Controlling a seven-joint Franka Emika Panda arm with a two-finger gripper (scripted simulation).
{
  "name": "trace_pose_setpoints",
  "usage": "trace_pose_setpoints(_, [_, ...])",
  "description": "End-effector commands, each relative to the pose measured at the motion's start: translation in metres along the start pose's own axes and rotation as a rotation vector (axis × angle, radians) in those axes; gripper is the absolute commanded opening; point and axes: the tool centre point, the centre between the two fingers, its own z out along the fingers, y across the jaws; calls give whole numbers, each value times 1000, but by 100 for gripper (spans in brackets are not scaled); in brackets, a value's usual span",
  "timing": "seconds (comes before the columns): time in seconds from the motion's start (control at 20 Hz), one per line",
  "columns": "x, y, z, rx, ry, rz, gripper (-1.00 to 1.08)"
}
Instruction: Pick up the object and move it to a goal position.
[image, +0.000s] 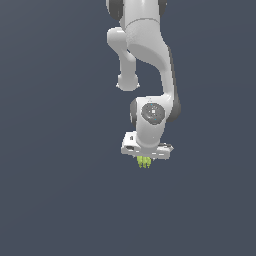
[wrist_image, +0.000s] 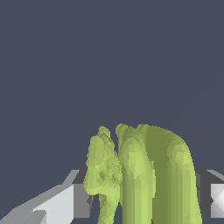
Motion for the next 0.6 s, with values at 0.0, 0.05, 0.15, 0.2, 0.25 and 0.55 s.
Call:
trace_pose_setpoints(0.0, [5,1,-12,0,1,0,-100])
trace_pose_setpoints(0.05, [8,2,-18,0,1,0,-100])
trace_pose_setpoints(0.15, [14,3,-30,0,1,0,-100])
trace_pose_setpoints(0.2, [17,4,-37,0,1,0,-100])
trace_pose_setpoints(0.25, [20,4,-45,0,1,0,-100])
trace_pose_setpoints(0.55, [43,9,-94,0,1,0,-100])
